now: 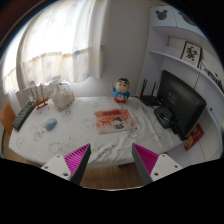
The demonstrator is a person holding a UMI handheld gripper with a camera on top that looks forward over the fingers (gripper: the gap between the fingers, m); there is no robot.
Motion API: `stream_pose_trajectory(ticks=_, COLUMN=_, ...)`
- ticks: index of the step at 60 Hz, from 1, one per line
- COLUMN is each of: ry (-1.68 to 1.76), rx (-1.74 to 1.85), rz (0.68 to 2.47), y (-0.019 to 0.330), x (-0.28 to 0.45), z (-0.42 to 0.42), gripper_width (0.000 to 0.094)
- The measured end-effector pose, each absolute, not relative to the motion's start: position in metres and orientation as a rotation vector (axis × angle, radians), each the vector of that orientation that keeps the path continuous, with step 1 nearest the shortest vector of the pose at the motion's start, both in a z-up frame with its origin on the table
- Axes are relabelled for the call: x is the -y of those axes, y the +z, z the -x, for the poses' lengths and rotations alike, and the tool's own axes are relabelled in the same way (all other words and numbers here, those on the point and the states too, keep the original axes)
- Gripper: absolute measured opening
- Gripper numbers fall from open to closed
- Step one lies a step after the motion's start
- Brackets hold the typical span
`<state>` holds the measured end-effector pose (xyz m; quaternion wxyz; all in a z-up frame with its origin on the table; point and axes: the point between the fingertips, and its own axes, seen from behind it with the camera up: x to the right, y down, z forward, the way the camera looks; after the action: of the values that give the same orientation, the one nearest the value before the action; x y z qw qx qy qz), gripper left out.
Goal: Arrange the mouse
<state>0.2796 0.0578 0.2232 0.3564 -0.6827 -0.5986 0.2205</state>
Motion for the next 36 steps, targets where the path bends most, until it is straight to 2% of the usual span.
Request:
stream_pose_trajectory(ticks=16, ry=0.585, rx=1.592, rz=1.697, y=0.217, x=-0.034, z=-0.272, gripper_width=0.0852)
stream_pose_trajectory(ticks=36, ry=0.707, rx=1.772, rz=1.630, y=0.184, x=0.106, z=-0.239, gripper_width=0.0855)
